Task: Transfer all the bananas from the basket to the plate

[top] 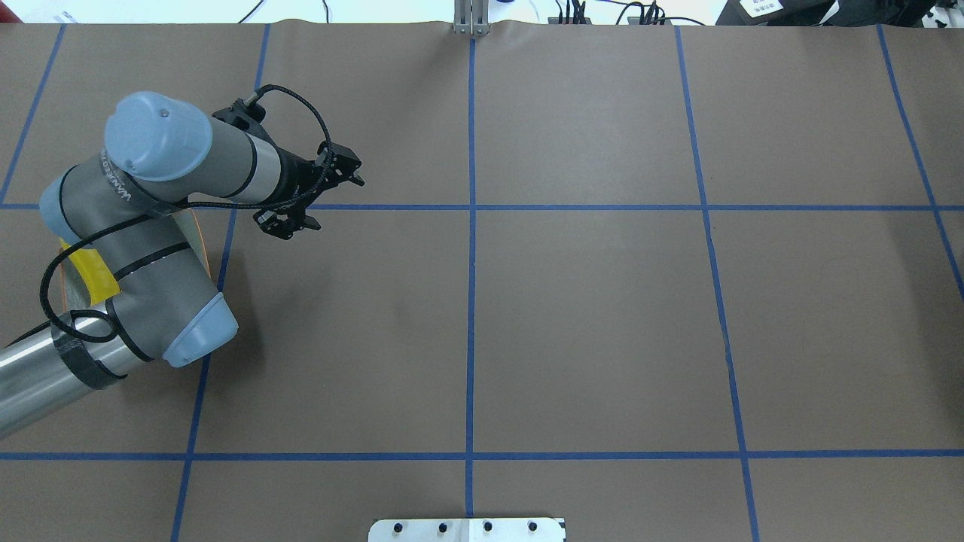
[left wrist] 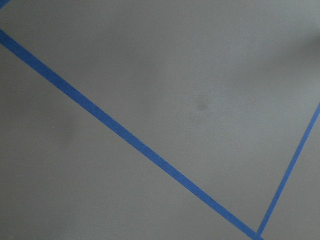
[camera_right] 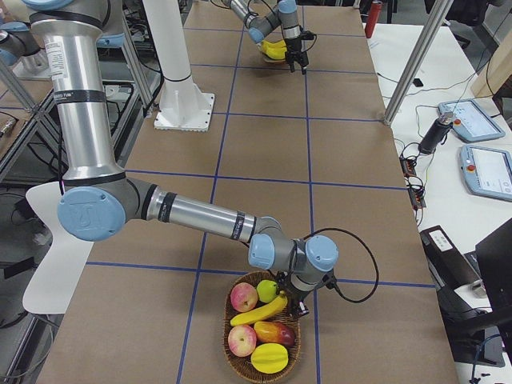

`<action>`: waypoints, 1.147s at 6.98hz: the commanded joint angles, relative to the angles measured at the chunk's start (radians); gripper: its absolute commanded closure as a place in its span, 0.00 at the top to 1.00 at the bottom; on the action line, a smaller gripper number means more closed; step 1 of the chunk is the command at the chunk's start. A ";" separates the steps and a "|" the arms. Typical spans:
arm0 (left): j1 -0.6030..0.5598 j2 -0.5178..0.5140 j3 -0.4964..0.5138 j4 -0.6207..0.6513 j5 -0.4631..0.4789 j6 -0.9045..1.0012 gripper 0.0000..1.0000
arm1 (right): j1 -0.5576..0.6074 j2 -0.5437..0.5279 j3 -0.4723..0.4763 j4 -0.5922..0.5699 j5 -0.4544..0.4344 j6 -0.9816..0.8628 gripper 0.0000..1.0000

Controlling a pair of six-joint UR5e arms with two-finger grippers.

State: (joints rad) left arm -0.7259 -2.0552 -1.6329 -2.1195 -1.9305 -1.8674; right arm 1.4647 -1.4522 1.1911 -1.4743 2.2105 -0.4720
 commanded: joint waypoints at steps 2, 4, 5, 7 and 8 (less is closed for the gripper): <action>0.000 0.000 0.001 0.001 -0.001 -0.001 1.00 | -0.004 -0.004 -0.008 -0.001 0.000 0.000 0.64; -0.001 0.000 -0.001 0.000 -0.001 -0.001 1.00 | -0.004 -0.011 -0.008 -0.007 0.008 0.003 0.63; -0.001 0.000 -0.001 -0.005 -0.001 -0.001 1.00 | -0.003 -0.010 0.005 -0.053 0.011 0.000 0.63; -0.001 0.000 -0.002 -0.005 -0.001 -0.001 1.00 | -0.004 -0.005 0.008 -0.063 0.011 0.001 0.24; 0.000 0.000 -0.002 -0.005 -0.001 -0.001 1.00 | -0.003 -0.001 0.008 -0.064 0.011 0.001 0.22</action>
State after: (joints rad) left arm -0.7269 -2.0555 -1.6349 -2.1244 -1.9313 -1.8684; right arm 1.4612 -1.4574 1.1989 -1.5345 2.2214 -0.4714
